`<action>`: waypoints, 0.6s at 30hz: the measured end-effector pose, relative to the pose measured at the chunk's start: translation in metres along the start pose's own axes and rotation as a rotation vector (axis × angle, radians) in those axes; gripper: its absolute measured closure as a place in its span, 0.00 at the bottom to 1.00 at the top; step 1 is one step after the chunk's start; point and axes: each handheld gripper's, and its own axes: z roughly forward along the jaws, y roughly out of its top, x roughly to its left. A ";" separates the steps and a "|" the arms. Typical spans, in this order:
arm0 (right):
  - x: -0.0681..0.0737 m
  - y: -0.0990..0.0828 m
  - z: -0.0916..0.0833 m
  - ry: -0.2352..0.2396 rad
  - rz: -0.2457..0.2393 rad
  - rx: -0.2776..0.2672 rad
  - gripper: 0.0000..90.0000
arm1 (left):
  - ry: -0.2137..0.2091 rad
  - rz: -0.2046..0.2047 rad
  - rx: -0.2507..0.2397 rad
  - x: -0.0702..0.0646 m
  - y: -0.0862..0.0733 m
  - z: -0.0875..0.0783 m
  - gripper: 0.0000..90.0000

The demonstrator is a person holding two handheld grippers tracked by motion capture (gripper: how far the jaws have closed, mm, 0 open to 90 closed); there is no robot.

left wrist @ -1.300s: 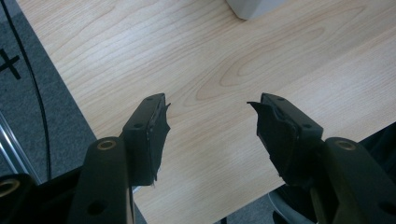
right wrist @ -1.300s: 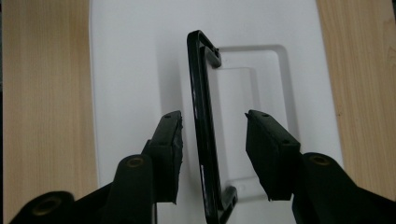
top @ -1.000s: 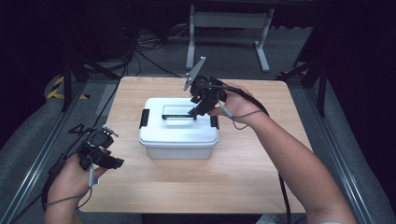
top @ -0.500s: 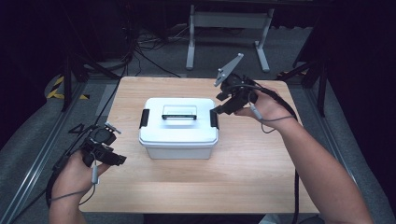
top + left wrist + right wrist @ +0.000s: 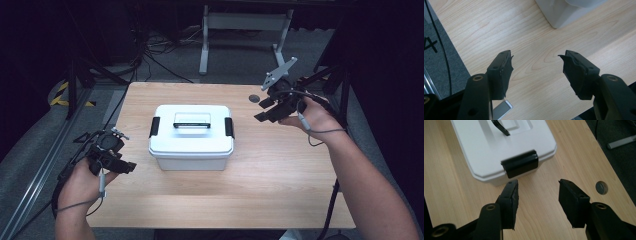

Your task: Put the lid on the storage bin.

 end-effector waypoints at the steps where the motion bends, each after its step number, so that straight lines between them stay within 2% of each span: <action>1: -0.002 -0.004 -0.002 -0.002 0.020 0.007 0.58 | -0.002 -0.008 -0.005 0.002 -0.002 -0.001 0.45; 3: -0.004 -0.009 -0.003 -0.007 0.036 0.016 0.58 | -0.007 -0.002 -0.003 0.004 -0.003 -0.001 0.46; 4: -0.006 -0.016 -0.005 -0.017 0.059 0.028 0.58 | -0.020 -0.013 0.000 0.004 -0.004 0.000 0.46; 6: -0.007 -0.019 -0.007 -0.020 0.066 0.025 0.58 | -0.035 -0.019 0.017 0.005 -0.005 0.002 0.47; 7: -0.008 -0.023 -0.008 -0.023 0.075 0.020 0.58 | -0.031 -0.013 0.023 0.006 -0.005 0.002 0.47; 11: -0.011 -0.037 -0.015 -0.035 0.097 0.010 0.57 | -0.031 -0.030 0.024 0.007 -0.007 0.003 0.48; 14: -0.012 -0.047 -0.019 -0.055 0.085 0.007 0.56 | -0.018 -0.030 0.024 0.009 -0.008 0.001 0.47; 15: -0.013 -0.054 -0.022 -0.063 0.082 0.014 0.56 | 0.005 -0.030 0.012 0.008 -0.008 0.000 0.47; 18: -0.013 -0.064 -0.025 -0.071 0.094 0.006 0.55 | 0.012 -0.028 -0.005 0.009 -0.007 -0.002 0.47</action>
